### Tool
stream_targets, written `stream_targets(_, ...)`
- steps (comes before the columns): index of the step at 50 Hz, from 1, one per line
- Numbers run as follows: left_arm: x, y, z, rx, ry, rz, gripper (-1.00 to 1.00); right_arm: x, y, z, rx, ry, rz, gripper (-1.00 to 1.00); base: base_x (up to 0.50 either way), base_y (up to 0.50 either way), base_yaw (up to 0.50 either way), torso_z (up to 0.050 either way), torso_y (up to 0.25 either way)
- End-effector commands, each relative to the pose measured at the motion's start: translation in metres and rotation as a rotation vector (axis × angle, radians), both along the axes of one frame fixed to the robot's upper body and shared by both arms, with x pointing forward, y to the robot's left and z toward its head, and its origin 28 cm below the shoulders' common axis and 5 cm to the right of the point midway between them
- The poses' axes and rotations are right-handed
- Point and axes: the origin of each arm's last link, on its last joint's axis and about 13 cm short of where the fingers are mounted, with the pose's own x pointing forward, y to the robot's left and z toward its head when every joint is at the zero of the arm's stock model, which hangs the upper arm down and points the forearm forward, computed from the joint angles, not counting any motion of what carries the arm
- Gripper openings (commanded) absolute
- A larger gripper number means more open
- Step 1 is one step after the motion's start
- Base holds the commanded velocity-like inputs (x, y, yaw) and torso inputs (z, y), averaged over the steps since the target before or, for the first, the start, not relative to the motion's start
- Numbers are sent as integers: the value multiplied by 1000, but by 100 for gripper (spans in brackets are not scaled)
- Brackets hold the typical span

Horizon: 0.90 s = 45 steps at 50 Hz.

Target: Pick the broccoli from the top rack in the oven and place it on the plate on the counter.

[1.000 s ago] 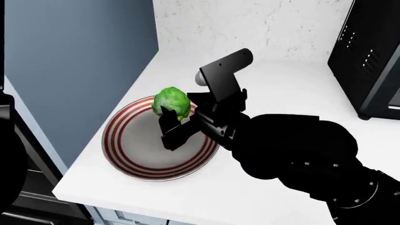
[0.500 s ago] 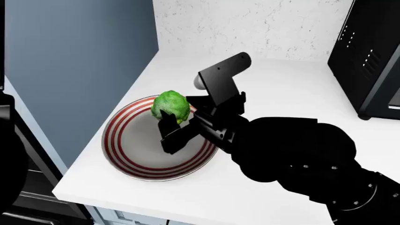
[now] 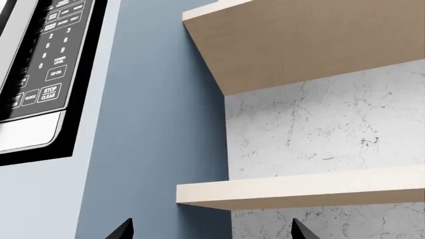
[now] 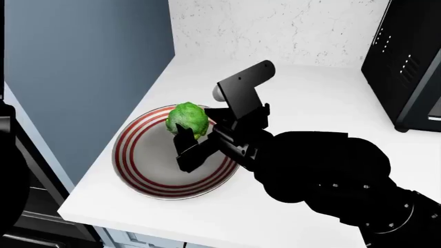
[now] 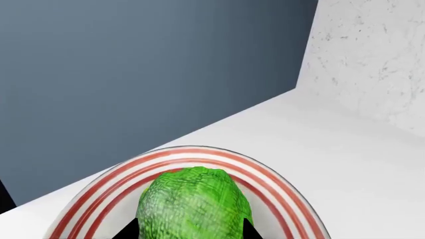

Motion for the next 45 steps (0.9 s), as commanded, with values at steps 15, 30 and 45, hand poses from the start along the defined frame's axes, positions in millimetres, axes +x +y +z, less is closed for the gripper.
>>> stream_targets(15,-1,0,1,1,-3,1,100,2,0,2,-33,-14,-4,100,0,0,0,0,0)
stream_targets(30,-2,0,1,1,-6,2,100,2,0,2,-30,-14,-1,100,0,0,0,0,0)
stream_targets(45,-2,1,0,-3,-5,3,100,1,-1,5,-24,-13,-1,100,0,0,0,0,0)
